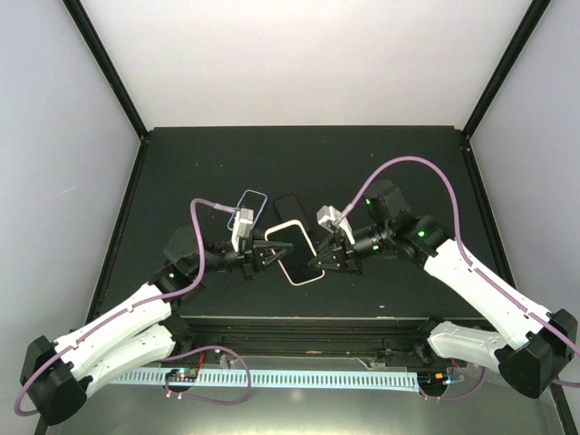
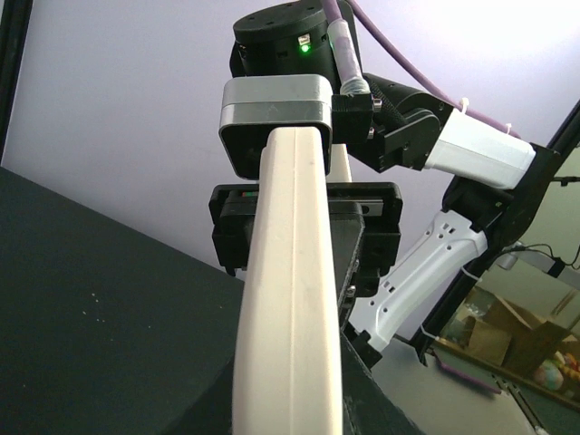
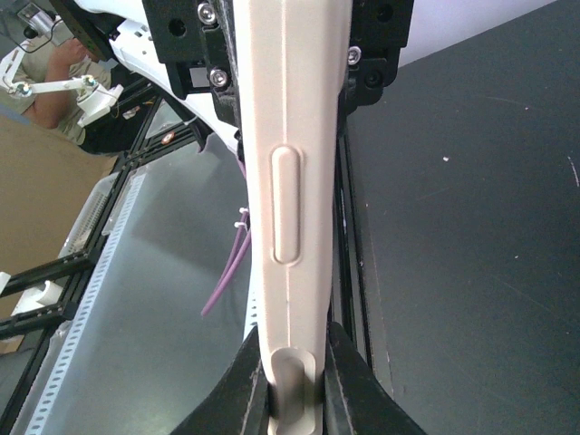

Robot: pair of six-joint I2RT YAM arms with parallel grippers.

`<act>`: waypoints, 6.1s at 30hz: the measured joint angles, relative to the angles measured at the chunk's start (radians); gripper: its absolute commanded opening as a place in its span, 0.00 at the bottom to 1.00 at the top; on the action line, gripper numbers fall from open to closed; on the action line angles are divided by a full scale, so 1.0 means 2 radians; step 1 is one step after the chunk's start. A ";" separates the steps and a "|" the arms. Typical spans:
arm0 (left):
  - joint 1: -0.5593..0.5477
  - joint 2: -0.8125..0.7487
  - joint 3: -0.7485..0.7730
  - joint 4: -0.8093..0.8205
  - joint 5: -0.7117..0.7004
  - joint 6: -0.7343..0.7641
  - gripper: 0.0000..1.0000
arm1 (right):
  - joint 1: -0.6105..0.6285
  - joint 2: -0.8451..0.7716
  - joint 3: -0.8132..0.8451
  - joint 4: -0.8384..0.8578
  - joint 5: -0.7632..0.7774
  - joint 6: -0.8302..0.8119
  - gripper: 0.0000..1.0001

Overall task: Take the phone out of the phone case
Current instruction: Adjust the phone, then remove the phone case from the phone.

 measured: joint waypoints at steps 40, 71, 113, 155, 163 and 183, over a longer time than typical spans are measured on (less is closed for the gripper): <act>0.043 0.072 0.142 -0.183 0.147 0.018 0.01 | 0.015 -0.002 0.033 -0.140 0.022 -0.241 0.33; 0.046 0.105 0.120 -0.063 0.187 -0.135 0.02 | 0.033 -0.015 0.055 -0.180 0.061 -0.366 0.29; 0.070 0.100 0.106 -0.074 0.113 -0.139 0.02 | -0.060 0.055 0.001 -0.011 -0.020 -0.044 0.54; 0.026 0.278 0.314 -0.296 -0.072 0.029 0.74 | -0.133 -0.041 -0.074 0.109 0.047 0.220 0.01; -0.026 0.268 0.307 -0.344 -0.303 0.079 0.74 | -0.180 -0.047 -0.120 0.057 0.170 0.293 0.01; -0.275 0.452 0.263 -0.278 -0.635 0.211 0.65 | -0.196 0.059 -0.163 0.047 0.286 0.364 0.01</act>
